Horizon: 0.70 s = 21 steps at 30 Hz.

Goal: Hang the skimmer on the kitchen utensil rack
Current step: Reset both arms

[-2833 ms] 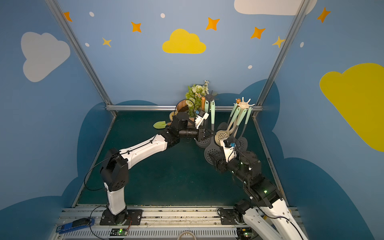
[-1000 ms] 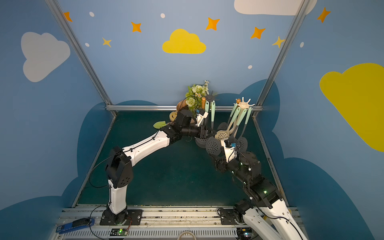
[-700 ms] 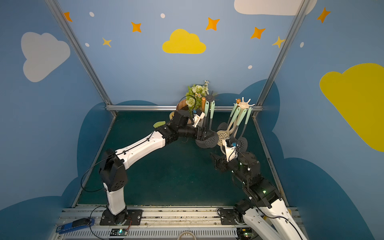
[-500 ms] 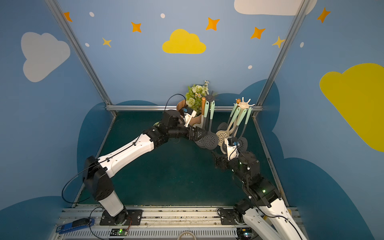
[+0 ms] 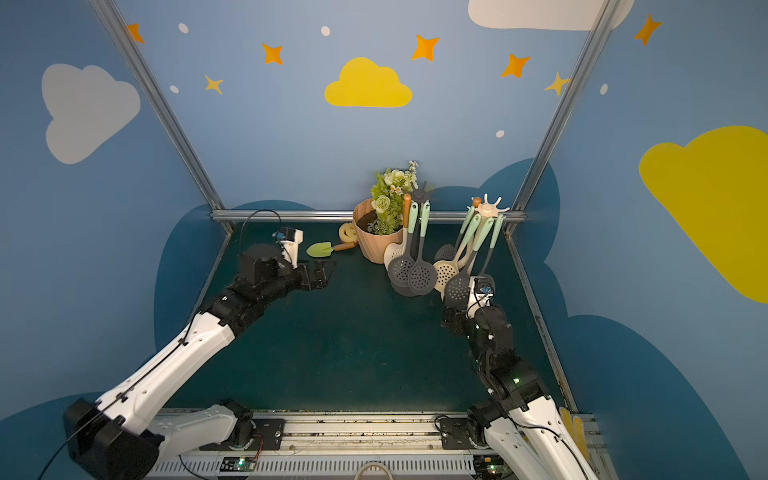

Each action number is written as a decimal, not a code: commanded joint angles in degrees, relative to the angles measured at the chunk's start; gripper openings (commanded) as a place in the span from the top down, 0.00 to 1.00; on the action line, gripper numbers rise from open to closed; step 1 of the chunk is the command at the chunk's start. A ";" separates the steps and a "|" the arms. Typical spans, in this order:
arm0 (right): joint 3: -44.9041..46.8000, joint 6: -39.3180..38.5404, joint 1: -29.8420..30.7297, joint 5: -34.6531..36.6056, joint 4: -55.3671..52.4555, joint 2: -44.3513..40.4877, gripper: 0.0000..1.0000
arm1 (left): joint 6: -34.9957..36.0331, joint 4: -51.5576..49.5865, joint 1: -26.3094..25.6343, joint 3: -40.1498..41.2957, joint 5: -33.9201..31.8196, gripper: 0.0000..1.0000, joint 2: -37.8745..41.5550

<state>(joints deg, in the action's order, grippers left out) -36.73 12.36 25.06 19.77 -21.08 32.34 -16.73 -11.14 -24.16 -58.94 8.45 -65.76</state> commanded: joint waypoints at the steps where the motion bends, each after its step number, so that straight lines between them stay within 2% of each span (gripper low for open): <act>1: 3.35 2.05 -2.66 2.94 5.71 0.52 0.08 | -0.50 2.09 5.55 6.00 -5.30 0.00 3.92; 9: 10.81 1.54 -10.35 0.53 16.01 3.91 0.08 | -0.70 6.99 15.50 14.67 -10.49 0.00 4.42; 17: 15.32 0.31 -15.84 -1.09 23.51 8.71 0.08 | 0.43 14.08 19.91 23.33 -17.78 0.00 5.47; 21: 17.22 -1.04 -17.84 -1.29 26.74 10.59 0.08 | 0.64 18.76 21.08 26.30 -20.10 0.00 3.46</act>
<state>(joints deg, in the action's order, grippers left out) -20.58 12.71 8.14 19.20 0.91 42.35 -16.88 2.04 -3.70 -33.21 -8.45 -61.32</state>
